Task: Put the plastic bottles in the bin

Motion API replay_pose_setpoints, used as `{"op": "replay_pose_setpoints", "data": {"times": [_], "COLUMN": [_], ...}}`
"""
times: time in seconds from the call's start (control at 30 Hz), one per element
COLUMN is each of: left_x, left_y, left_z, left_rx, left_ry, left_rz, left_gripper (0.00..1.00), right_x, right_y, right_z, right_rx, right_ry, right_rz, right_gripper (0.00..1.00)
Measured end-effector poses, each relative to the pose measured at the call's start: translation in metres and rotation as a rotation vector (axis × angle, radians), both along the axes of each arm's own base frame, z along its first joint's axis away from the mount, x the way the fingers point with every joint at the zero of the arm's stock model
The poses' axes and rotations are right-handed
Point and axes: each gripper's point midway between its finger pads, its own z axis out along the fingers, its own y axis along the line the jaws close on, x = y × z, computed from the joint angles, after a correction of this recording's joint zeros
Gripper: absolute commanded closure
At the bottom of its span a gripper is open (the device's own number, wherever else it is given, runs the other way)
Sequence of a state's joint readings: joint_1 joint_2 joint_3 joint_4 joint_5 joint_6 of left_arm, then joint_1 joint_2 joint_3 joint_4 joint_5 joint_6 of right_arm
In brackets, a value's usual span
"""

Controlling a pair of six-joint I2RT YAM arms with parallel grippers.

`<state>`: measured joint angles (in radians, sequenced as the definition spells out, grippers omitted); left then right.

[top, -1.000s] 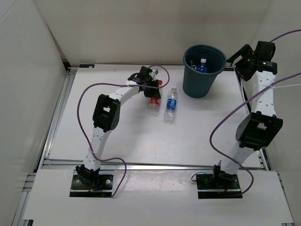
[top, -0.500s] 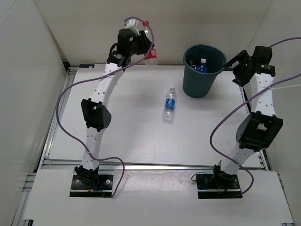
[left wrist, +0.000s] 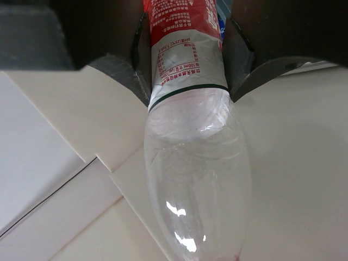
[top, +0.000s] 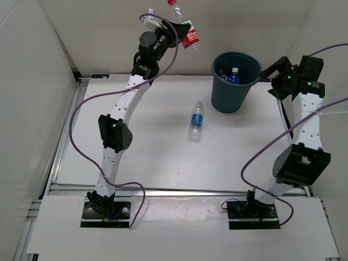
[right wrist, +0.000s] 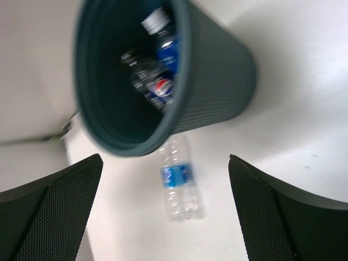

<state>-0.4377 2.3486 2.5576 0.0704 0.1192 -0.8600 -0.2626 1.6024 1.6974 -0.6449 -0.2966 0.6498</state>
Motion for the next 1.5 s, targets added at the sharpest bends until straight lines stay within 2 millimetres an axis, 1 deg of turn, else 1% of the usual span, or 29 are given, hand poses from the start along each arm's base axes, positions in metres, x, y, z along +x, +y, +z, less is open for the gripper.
{"op": "replay_pose_setpoints", "data": {"times": [0.13,0.2,0.23,0.3,0.33,0.37,0.4,0.43,0.47,0.5,0.53,0.6,0.63,0.67,0.7,0.73,0.8,0.83,0.9,0.97,1.0,1.1,1.17,1.27,1.33,1.5], "left_x": [0.005,0.005,0.005,-0.002,-0.006,-0.014,-0.028,-0.034,-0.047,-0.059,-0.073,-0.102,-0.116,-0.130,-0.143,-0.158,-0.180,-0.193,-0.207,-0.217,-0.220,-0.225,-0.228,-0.230,-0.233,-0.246], "left_y": [-0.004,-0.007,-0.008,-0.013,-0.013,-0.013,-0.011,-0.010,-0.007,-0.004,0.000,0.007,0.011,0.015,0.017,0.018,0.015,0.011,0.005,-0.002,-0.004,-0.008,-0.009,-0.009,-0.010,-0.020], "left_z": [-0.013,-0.021,-0.026,-0.039,-0.049,-0.059,-0.071,-0.073,-0.074,-0.073,-0.066,-0.048,-0.035,-0.023,-0.013,0.000,0.012,0.015,0.010,-0.008,-0.017,-0.043,-0.052,-0.053,-0.051,-0.049], "left_rx": [-0.022,-0.016,-0.009,0.016,0.033,0.054,0.083,0.090,0.102,0.111,0.115,0.110,0.105,0.100,0.097,0.094,0.093,0.096,0.103,0.111,0.115,0.121,0.120,0.121,0.121,0.124], "left_ry": [0.028,0.048,0.057,0.095,0.123,0.161,0.210,0.221,0.235,0.249,0.247,0.236,0.218,0.200,0.186,0.161,0.136,0.131,0.144,0.197,0.225,0.311,0.346,0.354,0.353,0.350], "left_rz": [-0.020,-0.040,-0.052,-0.099,-0.118,-0.141,-0.176,-0.192,-0.222,-0.250,-0.282,-0.346,-0.376,-0.406,-0.434,-0.477,-0.551,-0.600,-0.674,-0.732,-0.753,-0.795,-0.812,-0.825,-0.833,-0.871], "left_gripper": [0.71,0.71,0.76,0.78,0.78,0.79,0.80,0.80,0.82,0.84,0.84,0.84,0.84,0.84,0.86,0.86,0.90,0.90,0.90,0.90,0.90,0.90,0.90,0.90,0.90,0.88], "right_x": [0.001,-0.002,-0.003,-0.007,-0.009,-0.011,-0.014,-0.017,-0.020,-0.024,-0.026,-0.030,-0.032,-0.035,-0.037,-0.041,-0.050,-0.056,-0.069,-0.079,-0.082,-0.087,-0.090,-0.098,-0.105,-0.117], "right_y": [0.025,0.043,0.051,0.066,0.072,0.077,0.082,0.086,0.089,0.092,0.095,0.103,0.108,0.115,0.123,0.135,0.160,0.174,0.199,0.216,0.219,0.221,0.221,0.226,0.234,0.252], "right_z": [0.014,0.026,0.033,0.045,0.050,0.054,0.057,0.061,0.066,0.071,0.076,0.082,0.084,0.086,0.086,0.087,0.089,0.091,0.095,0.099,0.102,0.110,0.116,0.124,0.129,0.136], "right_rx": [0.068,0.138,0.166,0.231,0.258,0.281,0.303,0.322,0.340,0.350,0.360,0.371,0.379,0.383,0.388,0.399,0.424,0.439,0.468,0.483,0.490,0.500,0.501,0.499,0.501,0.506], "right_ry": [-0.081,-0.128,-0.152,-0.197,-0.215,-0.230,-0.239,-0.251,-0.261,-0.278,-0.292,-0.309,-0.313,-0.316,-0.315,-0.311,-0.299,-0.294,-0.284,-0.284,-0.284,-0.302,-0.318,-0.338,-0.344,-0.354], "right_rz": [0.143,0.256,0.306,0.414,0.464,0.508,0.541,0.576,0.603,0.635,0.659,0.702,0.722,0.747,0.771,0.805,0.877,0.921,0.996,1.054,1.071,1.099,1.111,1.139,1.168,1.224], "right_gripper": [0.00,0.00,0.00,0.00,0.00,0.00,0.00,0.00,0.00,0.00,0.00,0.00,0.00,0.00,0.00,0.00,0.00,0.00,0.00,0.00,0.00,0.00,0.00,0.00,0.00,0.00]}}
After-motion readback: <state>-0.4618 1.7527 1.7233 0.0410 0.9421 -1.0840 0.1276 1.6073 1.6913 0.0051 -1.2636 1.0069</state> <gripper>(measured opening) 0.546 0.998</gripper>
